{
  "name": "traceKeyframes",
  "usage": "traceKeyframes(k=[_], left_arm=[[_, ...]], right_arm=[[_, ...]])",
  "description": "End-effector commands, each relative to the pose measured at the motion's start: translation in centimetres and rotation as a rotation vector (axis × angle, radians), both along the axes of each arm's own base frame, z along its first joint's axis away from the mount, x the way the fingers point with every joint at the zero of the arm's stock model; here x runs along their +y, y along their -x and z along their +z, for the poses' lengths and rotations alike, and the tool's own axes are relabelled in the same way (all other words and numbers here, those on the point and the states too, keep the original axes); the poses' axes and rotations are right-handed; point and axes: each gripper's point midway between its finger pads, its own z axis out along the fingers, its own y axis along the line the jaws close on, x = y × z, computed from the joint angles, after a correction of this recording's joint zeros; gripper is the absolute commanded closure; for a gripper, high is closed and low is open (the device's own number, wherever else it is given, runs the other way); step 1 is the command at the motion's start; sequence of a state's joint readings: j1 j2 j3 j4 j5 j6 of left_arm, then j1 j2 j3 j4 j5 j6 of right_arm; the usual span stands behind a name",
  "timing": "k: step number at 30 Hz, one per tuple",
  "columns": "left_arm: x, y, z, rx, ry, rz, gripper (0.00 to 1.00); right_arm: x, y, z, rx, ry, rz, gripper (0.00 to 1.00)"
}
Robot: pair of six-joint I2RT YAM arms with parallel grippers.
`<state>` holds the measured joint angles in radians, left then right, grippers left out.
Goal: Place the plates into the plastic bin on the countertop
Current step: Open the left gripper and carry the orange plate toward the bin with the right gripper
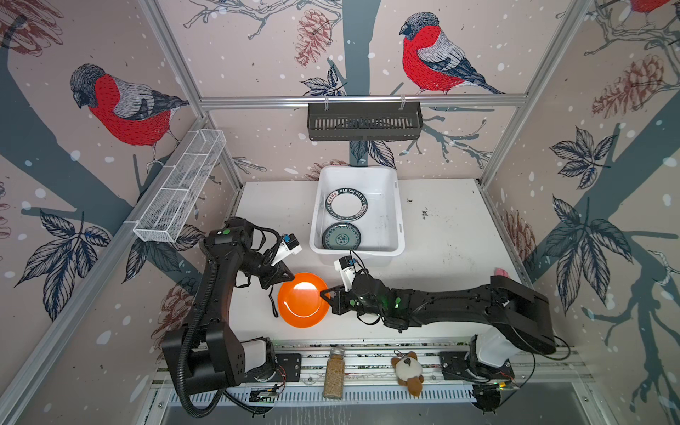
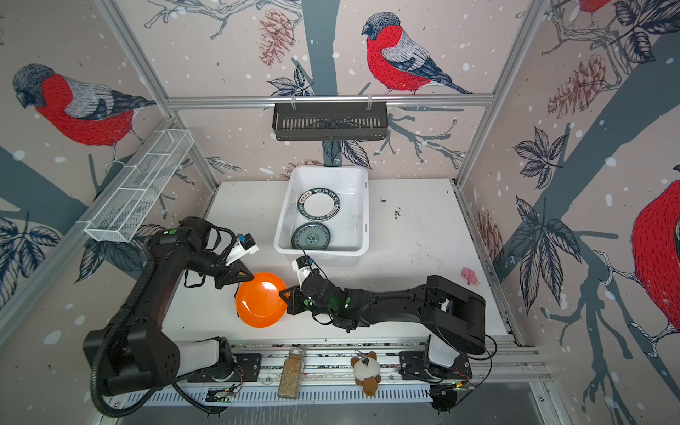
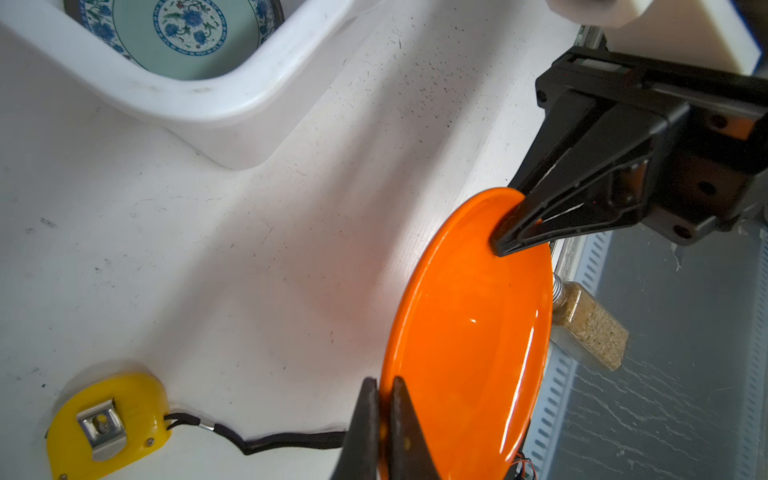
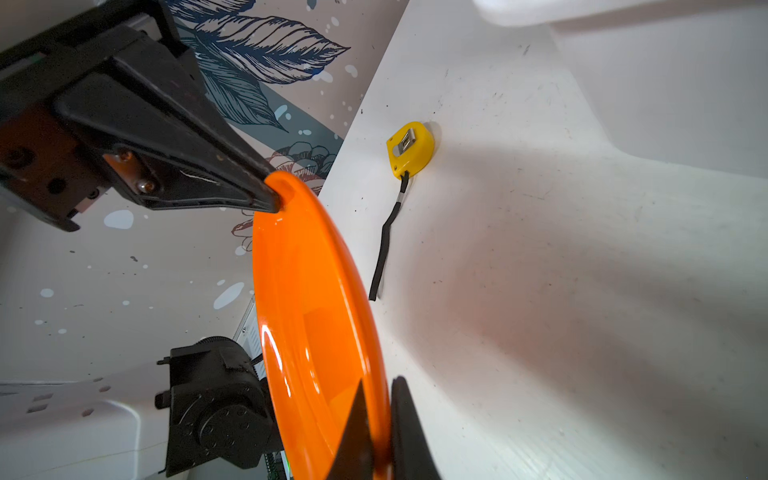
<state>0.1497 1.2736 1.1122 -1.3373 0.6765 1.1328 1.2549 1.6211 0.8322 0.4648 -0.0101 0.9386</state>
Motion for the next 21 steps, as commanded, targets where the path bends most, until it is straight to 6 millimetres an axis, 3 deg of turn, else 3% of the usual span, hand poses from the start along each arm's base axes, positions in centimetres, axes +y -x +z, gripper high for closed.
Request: traceKeyframes(k=[1, 5, 15, 21], left_arm=[[-0.8, 0.9, 1.1, 0.015, 0.056, -0.008, 1.0], [-0.8, 0.9, 1.2, 0.005, 0.049, -0.006, 0.99], [-0.8, 0.5, 1.9, -0.044, 0.052, 0.009, 0.4], [-0.7, -0.4, 2.9, -0.078, 0.053, 0.034, 0.17]], right_arm=[[0.3, -0.3, 0.9, -0.007, -0.034, -0.009, 0.96], [0.3, -0.3, 1.2, -0.01, -0.041, -0.007, 0.96], [-0.1, -0.5, 2.4, -0.026, -0.056, -0.012, 0.97], [-1.6, -1.4, 3.4, -0.047, -0.04, -0.039, 0.97]])
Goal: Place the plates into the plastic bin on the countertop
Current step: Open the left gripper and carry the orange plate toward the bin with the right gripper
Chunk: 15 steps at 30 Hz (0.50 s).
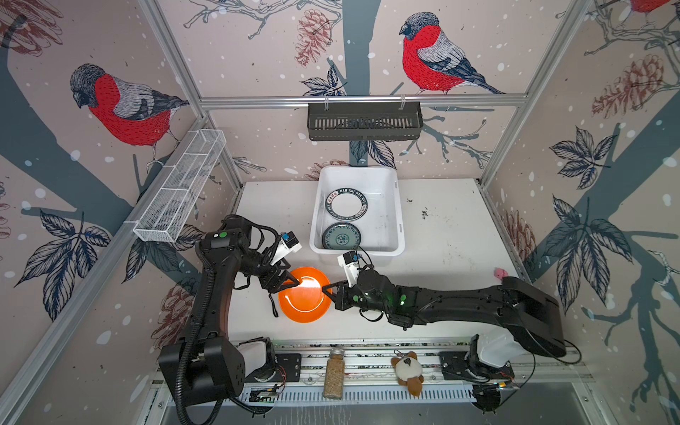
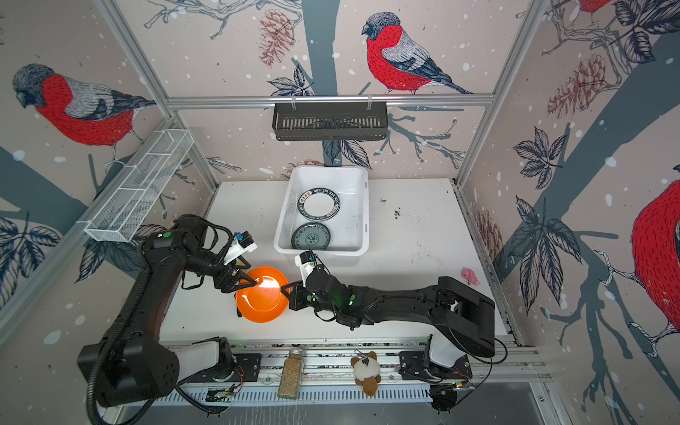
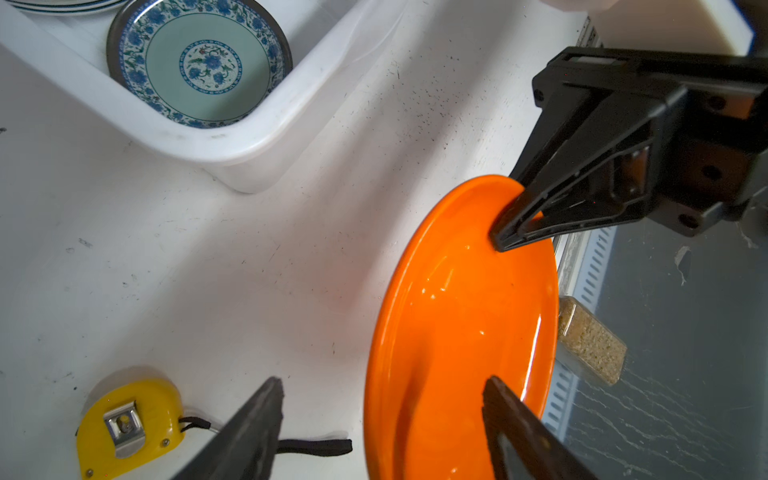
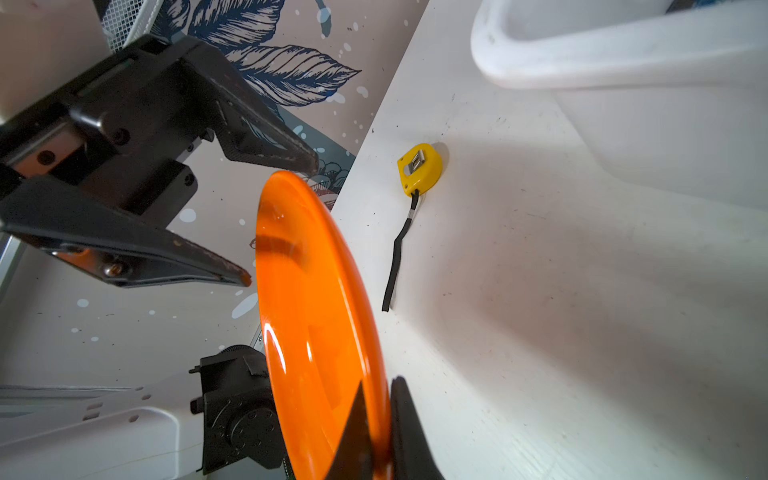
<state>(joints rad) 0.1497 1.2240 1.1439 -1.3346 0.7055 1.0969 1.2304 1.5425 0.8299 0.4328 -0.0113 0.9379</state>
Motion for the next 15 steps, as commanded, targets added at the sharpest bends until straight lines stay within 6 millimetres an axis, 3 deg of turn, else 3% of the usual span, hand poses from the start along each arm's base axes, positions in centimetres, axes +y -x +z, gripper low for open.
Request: traceKeyframes(k=[1, 4, 9, 13, 15], left_arm=[[-0.5, -0.4, 1.4, -0.027, 0.038, 0.012, 0.15], [-0.4, -1.7, 2.9, -0.064, 0.053, 0.062, 0.13], [-0.2, -4.9, 6.9, -0.17, 0.089, 0.158, 0.12], [1.3, -8.3, 10.0, -0.281, 0.052, 0.278, 0.06], [2.5, -10.1, 11.3, -0.363, 0.03, 0.369, 0.04]], right_arm=[[-1.0, -0.9, 1.0, -0.037, 0.008, -0.025, 0.97], [-2.4, -2.1, 2.3, -0.044, 0.008, -0.052, 0.97], [-5.5, -5.1, 6.2, -0.062, -0.028, -0.099, 0.96], [-9.2, -9.0, 9.8, -0.103, -0.04, -0.175, 0.96], [-11.3, -11.6, 10.6, -0.113, -0.018, -0.226, 0.96]])
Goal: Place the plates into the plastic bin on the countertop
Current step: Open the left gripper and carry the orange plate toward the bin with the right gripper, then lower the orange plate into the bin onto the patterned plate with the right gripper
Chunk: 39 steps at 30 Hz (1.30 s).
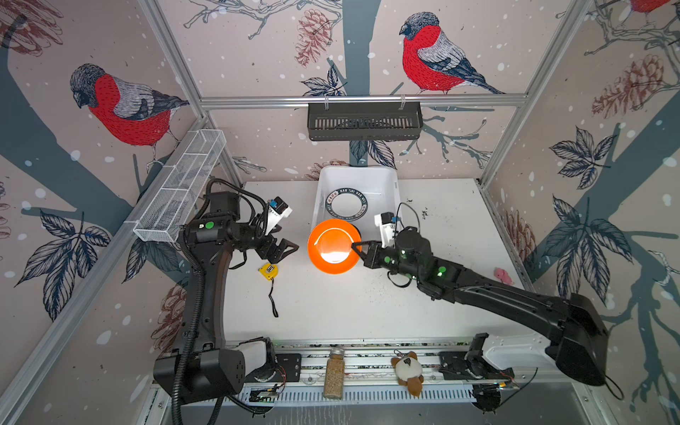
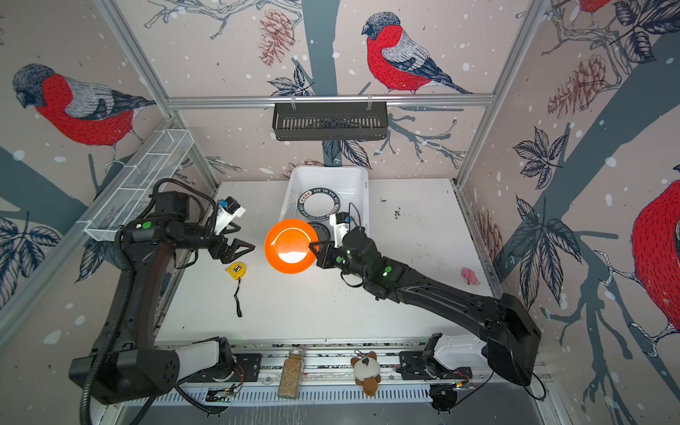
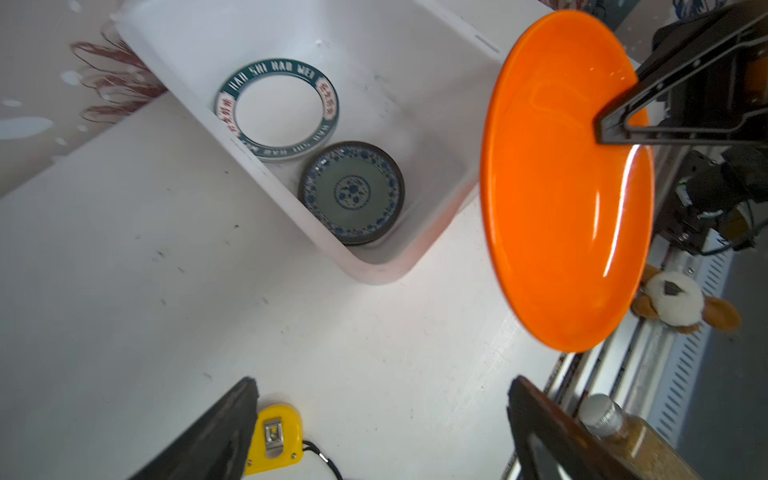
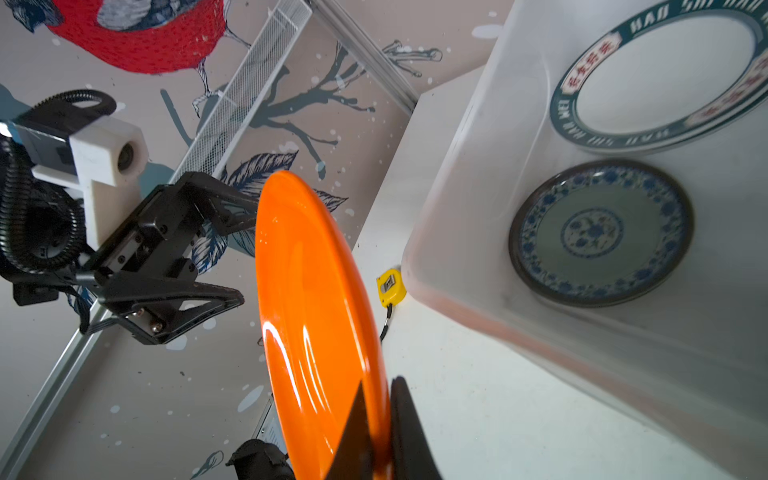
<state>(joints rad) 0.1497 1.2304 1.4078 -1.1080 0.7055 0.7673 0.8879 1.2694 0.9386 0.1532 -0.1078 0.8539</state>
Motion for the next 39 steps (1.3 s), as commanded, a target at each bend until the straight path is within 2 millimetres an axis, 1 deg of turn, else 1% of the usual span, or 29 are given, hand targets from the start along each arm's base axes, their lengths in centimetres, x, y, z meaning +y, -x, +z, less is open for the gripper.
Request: traceKeyframes(k=[1, 2, 5, 8, 11, 16, 22, 26, 33, 36, 39], left_arm=[[1.8, -3.3, 2.8, -0.122, -0.01, 0.165, 0.03], [2.2, -3.9, 3.5, -0.148, -0.018, 0.195, 0.04], [3.7, -5.6, 4.9, -0.173, -0.047, 0.285, 0.04], [4.7, -6.6, 5.9, -0.179, -0.065, 0.342, 0.04], [5.2, -7.2, 6.8, -0.183, -0.069, 0.37, 0.04], [5.7, -8.3, 8.2, -0.207, -0.053, 0.419, 0.03], [6.1, -10.4, 8.4, -0.232, -0.002, 0.463, 0.03], [6.2, -10.7, 9.2, -0.281, 0.018, 0.479, 0.03], [6.1, -11.5, 10.0, -0.365, 0.036, 0.47, 0.03], [6.4, -12.1, 10.0, -0.369, 0.052, 0.493, 0.03], [6.1, -12.3, 9.0, -0.351, 0.07, 0.489, 0.03]], right_arm=[[-3.0, -2.7, 0.9, -0.014, 0.054, -0.029, 0.96], [-4.1, -4.0, 1.6, -0.02, 0.053, -0.048, 0.96], [-7.1, -7.8, 2.7, -0.005, 0.051, -0.091, 0.96], [-9.1, -11.1, 3.3, 0.017, 0.066, -0.118, 0.96], [-10.1, -13.6, 3.8, 0.044, 0.09, -0.123, 0.95], [-10.2, -16.9, 3.2, 0.106, 0.148, -0.096, 0.95], [-10.0, -19.4, 1.7, 0.17, 0.202, -0.08, 0.95], [-9.6, -20.4, 0.9, 0.212, 0.222, -0.057, 0.95], [-8.7, -21.7, -1.5, 0.277, 0.257, -0.022, 0.95], [-8.3, -22.1, -3.0, 0.306, 0.279, -0.008, 0.95], [-7.7, -22.3, -4.5, 0.323, 0.328, 0.012, 0.95]])
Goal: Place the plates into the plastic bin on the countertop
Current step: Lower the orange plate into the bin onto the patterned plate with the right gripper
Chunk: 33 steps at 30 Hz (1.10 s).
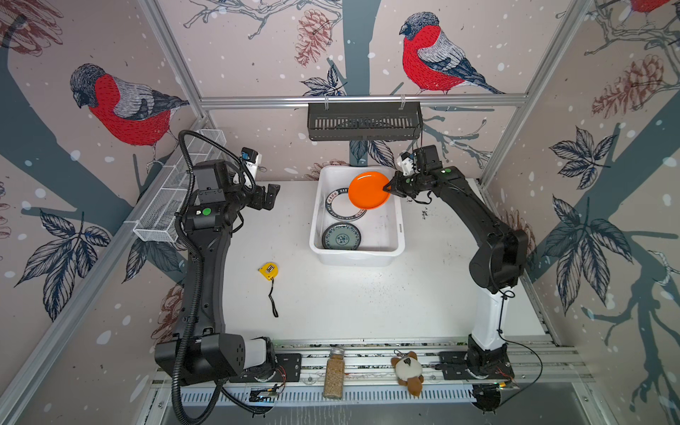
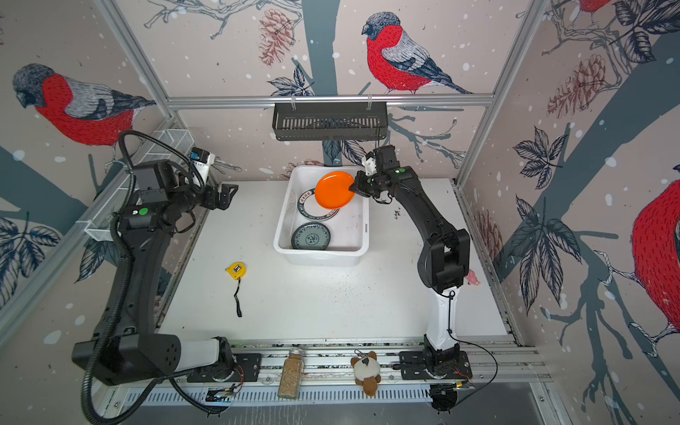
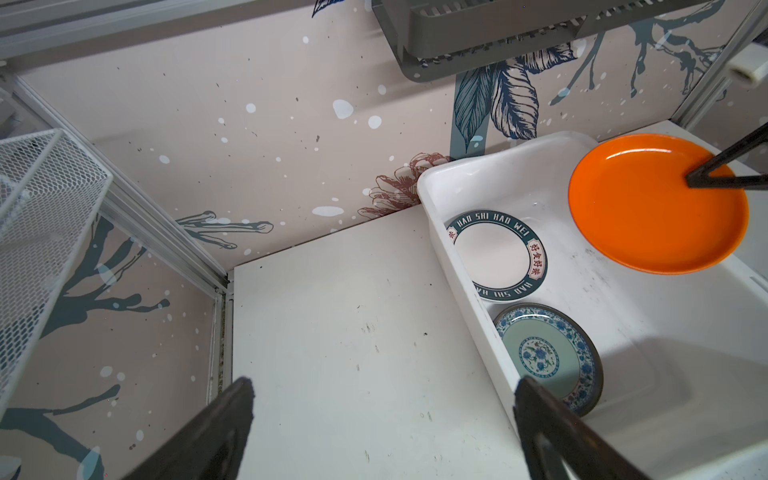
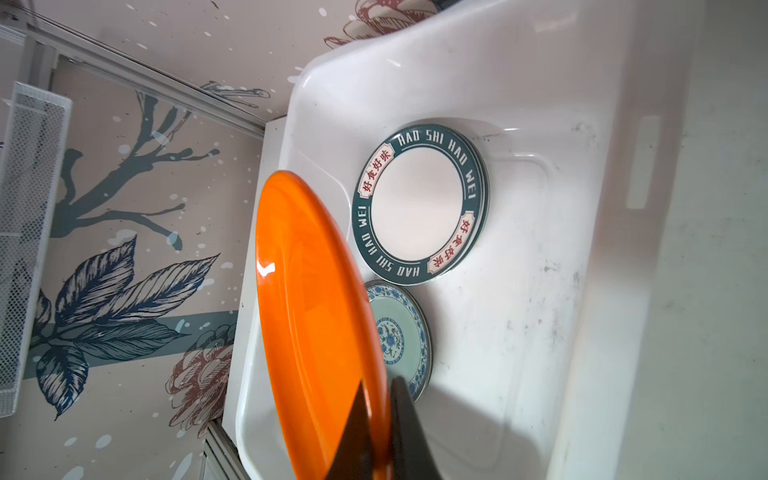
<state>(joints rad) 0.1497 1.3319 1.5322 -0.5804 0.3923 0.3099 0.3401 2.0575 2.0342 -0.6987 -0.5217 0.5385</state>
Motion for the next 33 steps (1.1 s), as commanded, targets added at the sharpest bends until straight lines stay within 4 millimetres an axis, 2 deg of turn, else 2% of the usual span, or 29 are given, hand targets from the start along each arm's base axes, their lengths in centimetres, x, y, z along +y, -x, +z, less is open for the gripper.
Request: traceKeyframes(k=[1, 5, 9, 22, 33], left_arm=[[-0.3, -0.8, 0.4, -0.05, 0.015, -0.005, 0.03], [0.7, -1.5, -0.8, -0.046, -0.009, 0.064, 0.03], [1.1, -1.9, -1.3, -0.051, -0.007, 0.099, 0.03], [0.6, -2.1, -3.0, -0.002, 0.048, 0.11, 0.04], [0.4, -2.9, -3.3, 0.008, 0.06, 0.099, 0.04]], right_arm=[[0.7, 0.4, -1.3, 0.019, 0.048, 0.054, 0.95], [1.3, -0.1, -2.9, 0.042, 0.099, 0.078, 0.94], [2.1, 0.4, -5.0, 0.074, 0.144, 0.109, 0.94], [4.1, 2.5, -11.2, 0.203, 0.222, 0.185, 0.94], [5.9, 3.9, -14.1, 0.247, 0.267, 0.222, 0.93]])
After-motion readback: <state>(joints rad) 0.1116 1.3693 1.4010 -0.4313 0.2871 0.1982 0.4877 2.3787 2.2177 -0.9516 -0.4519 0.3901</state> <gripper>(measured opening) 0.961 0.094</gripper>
